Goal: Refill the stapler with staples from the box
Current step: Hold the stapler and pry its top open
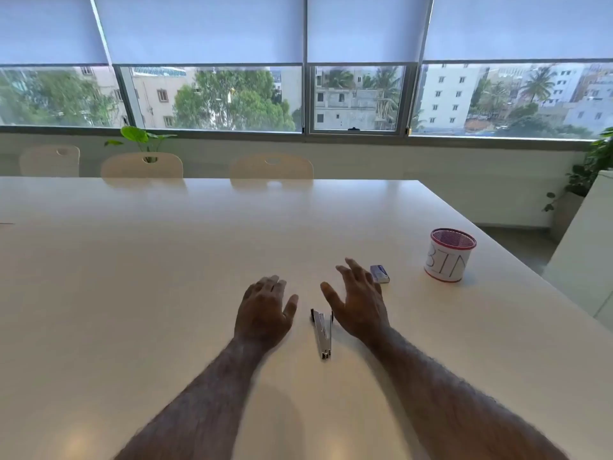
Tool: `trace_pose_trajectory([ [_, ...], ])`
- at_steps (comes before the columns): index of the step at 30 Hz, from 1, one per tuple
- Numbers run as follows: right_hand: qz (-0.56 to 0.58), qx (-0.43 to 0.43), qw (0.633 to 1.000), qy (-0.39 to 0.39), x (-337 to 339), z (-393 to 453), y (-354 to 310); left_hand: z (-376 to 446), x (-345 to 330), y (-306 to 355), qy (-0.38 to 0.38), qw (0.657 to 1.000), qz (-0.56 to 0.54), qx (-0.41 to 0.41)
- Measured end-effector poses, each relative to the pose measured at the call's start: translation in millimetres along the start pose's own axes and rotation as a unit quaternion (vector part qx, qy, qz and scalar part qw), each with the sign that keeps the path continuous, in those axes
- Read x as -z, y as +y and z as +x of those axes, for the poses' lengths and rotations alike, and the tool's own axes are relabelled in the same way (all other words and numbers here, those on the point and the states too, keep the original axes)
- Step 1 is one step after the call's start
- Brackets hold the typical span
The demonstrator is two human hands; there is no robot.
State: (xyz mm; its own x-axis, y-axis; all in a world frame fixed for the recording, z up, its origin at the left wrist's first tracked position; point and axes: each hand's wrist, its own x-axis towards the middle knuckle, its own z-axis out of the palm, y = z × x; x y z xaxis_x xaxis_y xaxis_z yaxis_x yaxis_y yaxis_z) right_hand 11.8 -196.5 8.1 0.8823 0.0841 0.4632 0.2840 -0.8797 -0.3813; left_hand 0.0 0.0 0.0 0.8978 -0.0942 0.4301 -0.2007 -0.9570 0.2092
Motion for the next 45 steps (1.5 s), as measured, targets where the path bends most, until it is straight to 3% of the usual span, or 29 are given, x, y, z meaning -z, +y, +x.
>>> trace_pose_trajectory([
  [6,0.085,-0.044,0.995,-0.001,-4,-11,-3,-4,-5,-3,-0.035,0.998,-0.045,-0.001],
  [15,-0.046,-0.091,0.992,-0.075,-2,-35,-39,-9,-17,-8,-0.104,0.993,-0.047,-0.006],
  [23,-0.003,-0.128,0.985,-0.119,-1,-27,-36,-8,-16,-8,-0.087,0.994,-0.068,0.005],
  [25,0.09,-0.146,0.977,-0.129,4,-24,-36,-9,-15,-5,-0.077,0.994,-0.073,0.012],
  [27,0.3,-0.222,0.918,-0.134,11,-20,-38,-9,-13,0,-0.057,0.994,-0.089,0.023],
  [28,0.419,-0.267,0.857,-0.138,13,-18,-40,-8,-12,3,-0.045,0.993,-0.108,0.03],
  [30,0.612,-0.342,0.699,-0.143,19,-16,-42,-6,-10,11,-0.028,0.984,-0.165,0.053],
  [31,0.669,-0.365,0.63,-0.148,22,-15,-41,-5,-9,15,-0.022,0.978,-0.195,0.065],
  [32,0.7,-0.374,0.587,-0.162,24,-16,-41,-6,-8,19,-0.019,0.972,-0.222,0.074],
  [34,0.727,-0.361,0.55,-0.196,25,-16,-39,-6,-6,27,-0.008,0.958,-0.271,0.089],
  [37,0.741,-0.347,0.527,-0.226,22,-16,-37,-8,-1,37,0.007,0.915,-0.377,0.146],
  [42,0.759,-0.327,0.498,-0.262,14,-18,-37,-13,8,59,-0.082,0.733,-0.642,0.21],
  [45,0.776,-0.323,0.473,-0.265,11,-18,-35,-14,12,68,-0.099,0.659,-0.706,0.239],
])
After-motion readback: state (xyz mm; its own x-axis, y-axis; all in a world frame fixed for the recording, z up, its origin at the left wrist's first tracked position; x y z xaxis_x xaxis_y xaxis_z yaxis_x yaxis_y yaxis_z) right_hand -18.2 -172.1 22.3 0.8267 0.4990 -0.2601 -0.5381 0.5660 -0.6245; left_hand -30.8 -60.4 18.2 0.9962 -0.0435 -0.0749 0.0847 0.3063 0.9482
